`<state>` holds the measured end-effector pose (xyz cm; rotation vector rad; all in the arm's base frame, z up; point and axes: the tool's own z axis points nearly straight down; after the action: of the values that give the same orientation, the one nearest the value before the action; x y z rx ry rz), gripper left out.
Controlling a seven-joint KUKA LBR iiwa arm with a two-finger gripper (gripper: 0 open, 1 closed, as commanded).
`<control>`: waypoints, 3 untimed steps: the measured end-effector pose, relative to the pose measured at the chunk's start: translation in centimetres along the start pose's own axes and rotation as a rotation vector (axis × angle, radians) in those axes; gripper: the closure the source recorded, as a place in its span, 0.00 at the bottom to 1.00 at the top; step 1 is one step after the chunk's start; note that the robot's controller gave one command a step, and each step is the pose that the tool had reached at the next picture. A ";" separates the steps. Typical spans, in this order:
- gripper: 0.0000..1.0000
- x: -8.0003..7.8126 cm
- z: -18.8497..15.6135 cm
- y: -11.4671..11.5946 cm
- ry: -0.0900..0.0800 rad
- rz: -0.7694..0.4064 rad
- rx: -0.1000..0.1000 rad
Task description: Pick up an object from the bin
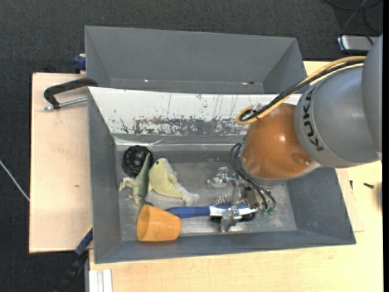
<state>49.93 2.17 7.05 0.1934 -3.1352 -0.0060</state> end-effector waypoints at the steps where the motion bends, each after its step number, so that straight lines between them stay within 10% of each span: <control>1: 0.00 0.7 -0.2 -4.1 -0.007 -0.102 0.001; 2: 1.00 0.5 -0.4 -4.0 -0.014 -0.102 0.003; 3: 1.00 0.2 -4.6 -4.0 -0.010 -0.102 0.005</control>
Offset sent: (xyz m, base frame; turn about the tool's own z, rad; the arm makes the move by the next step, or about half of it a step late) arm -0.0044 -0.0429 -0.0005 -0.1027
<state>50.18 -1.80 11.65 0.3534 -3.1318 0.0004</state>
